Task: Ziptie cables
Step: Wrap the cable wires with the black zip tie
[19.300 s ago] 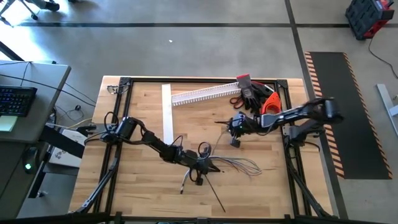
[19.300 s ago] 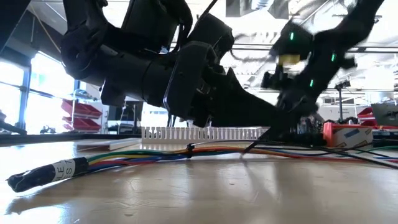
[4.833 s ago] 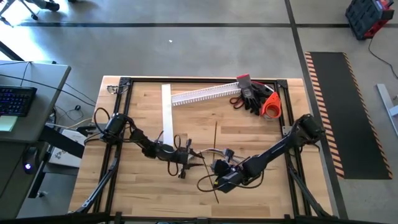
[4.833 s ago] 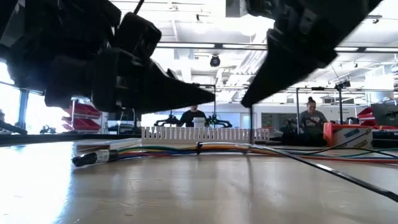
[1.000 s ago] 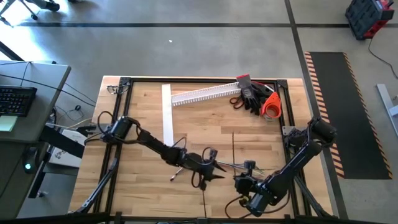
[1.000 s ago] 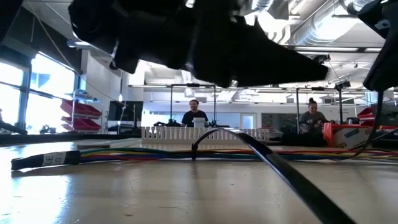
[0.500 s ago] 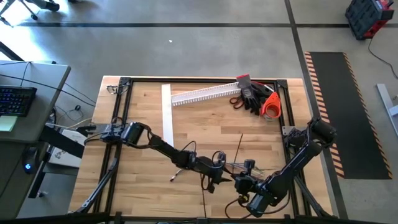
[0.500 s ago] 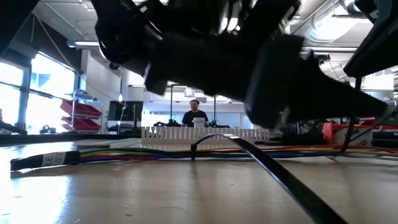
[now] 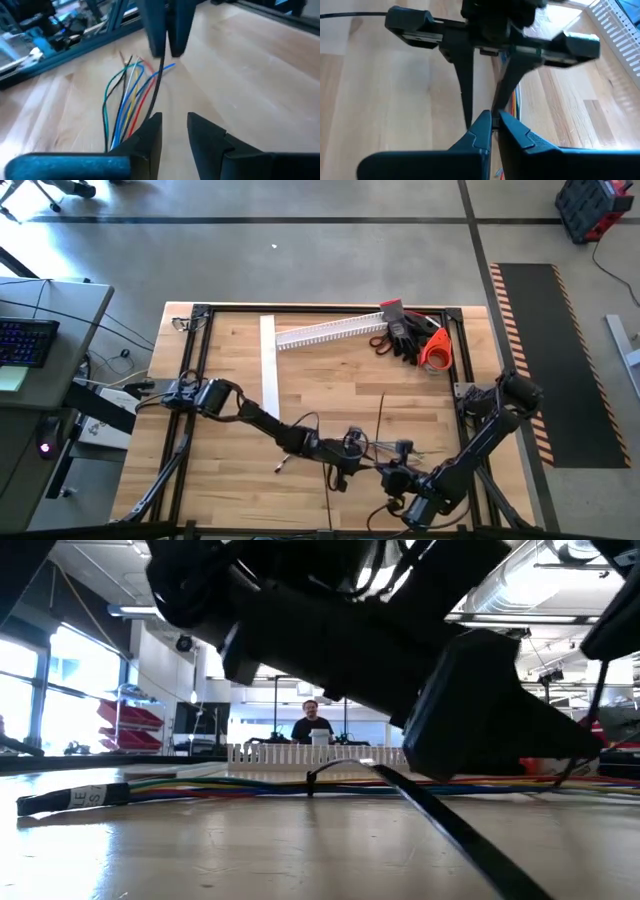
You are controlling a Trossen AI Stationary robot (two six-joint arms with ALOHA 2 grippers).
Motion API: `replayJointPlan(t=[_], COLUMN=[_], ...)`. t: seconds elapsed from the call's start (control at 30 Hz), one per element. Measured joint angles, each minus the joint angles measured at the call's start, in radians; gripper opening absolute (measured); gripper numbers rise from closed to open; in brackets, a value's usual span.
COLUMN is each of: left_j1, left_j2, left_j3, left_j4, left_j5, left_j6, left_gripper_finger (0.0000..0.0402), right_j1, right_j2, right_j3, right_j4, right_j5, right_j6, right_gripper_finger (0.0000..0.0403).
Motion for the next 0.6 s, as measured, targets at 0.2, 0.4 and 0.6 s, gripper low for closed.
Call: replayJointPlan(t=[0.2,0.4,0.6], left_j1=[0.0,0.026,0.03], left_j2=[-0.002,-0.003,-0.003], left_j3=[0.0,0.0,-0.001], left_j4=[0.065,0.089,0.126], left_j5=[-0.026,-0.016,0.064], left_j6=[0.04,-0.005,0.017], left_gripper_finger=[0.0105,0.013,0.0113], right_j1=[-0.001,-0.001,-0.001], right_j2=[0.0,0.0,0.0], right_j3=[0.0,0.0,0.0], right_j4=[0.002,0.006,0.013], right_j5=[0.001,0.004,0.005], right_j6=[-0.004,-0.008,-0.008], right_gripper_finger=[0.0,0.0,0.0])
